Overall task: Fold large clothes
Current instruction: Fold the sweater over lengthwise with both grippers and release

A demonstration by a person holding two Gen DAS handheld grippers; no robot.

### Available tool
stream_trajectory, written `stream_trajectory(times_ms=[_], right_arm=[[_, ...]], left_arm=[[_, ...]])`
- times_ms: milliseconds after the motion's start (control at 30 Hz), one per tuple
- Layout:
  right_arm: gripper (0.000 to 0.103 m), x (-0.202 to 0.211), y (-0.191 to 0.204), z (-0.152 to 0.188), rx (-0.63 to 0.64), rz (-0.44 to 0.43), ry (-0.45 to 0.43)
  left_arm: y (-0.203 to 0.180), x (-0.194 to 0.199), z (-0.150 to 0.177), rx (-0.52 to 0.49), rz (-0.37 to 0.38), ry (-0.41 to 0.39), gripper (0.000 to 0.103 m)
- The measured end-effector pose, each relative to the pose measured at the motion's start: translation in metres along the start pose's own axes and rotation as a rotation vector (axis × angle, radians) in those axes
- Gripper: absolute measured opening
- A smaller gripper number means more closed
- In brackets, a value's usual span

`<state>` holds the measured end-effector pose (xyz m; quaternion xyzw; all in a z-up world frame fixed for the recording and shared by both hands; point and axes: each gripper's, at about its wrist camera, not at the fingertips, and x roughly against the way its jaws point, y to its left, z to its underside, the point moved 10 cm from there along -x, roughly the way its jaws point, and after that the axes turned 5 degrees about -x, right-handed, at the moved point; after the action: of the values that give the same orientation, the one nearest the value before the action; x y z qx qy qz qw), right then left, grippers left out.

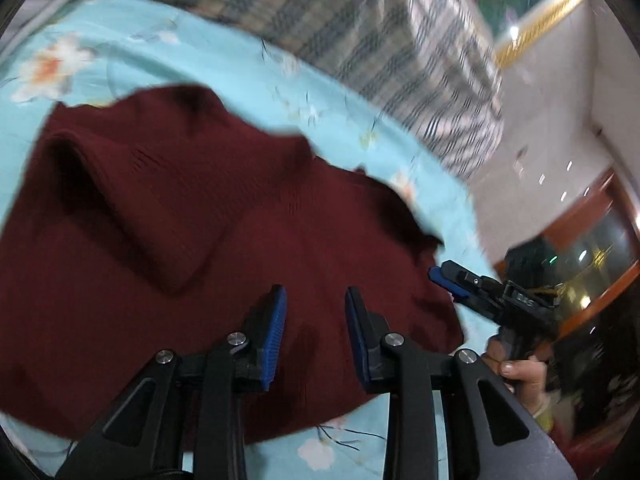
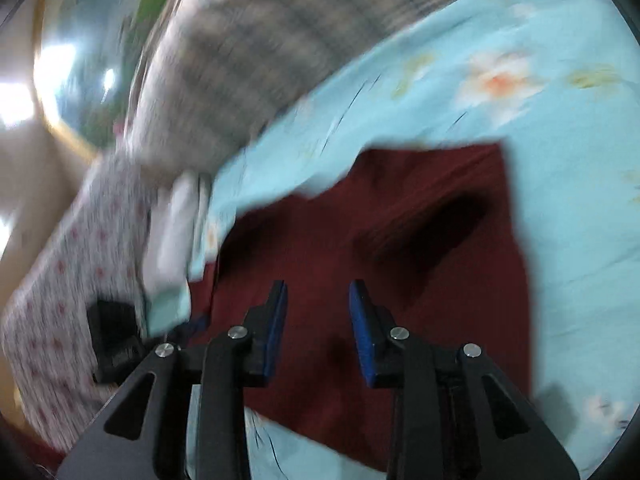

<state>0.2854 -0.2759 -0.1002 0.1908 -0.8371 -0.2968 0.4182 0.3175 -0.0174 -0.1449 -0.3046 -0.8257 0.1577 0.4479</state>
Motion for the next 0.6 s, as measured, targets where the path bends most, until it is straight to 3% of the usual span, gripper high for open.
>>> stream_trajectory(times_ms=[67,200,333,433,600], right_arm=[[0.033,-0.022,-0.003,0.005,0.062,0.085,0.047],[0.033,-0.028,-0.032,-0.022,-0.010,0.123,-0.001],[0.033,-0.022,-0.068,-0.052,-0.070,0.207,-0.059],[0.033,-0.018,-0.078,-0.062,-0.103,0.218,-0.083],[0.033,-0.007,-0.071,-0.059,-0.117,0.213,-0.096]], left_arm=[[0.007,-0.008,-0.008,-0.006,-0.026,-0.002,0.031],[0.043,-0.008,-0.042,0.053,-0.060,-0.048,0.030],[0.096,0.010,-0.075,0.111,-0.215,-0.129,0.032],[0.132,0.024,-0.086,0.203,-0.258,-0.175,0.032],[0.141,0.046,-0.075,0.257,-0.231,-0.210,0.032]])
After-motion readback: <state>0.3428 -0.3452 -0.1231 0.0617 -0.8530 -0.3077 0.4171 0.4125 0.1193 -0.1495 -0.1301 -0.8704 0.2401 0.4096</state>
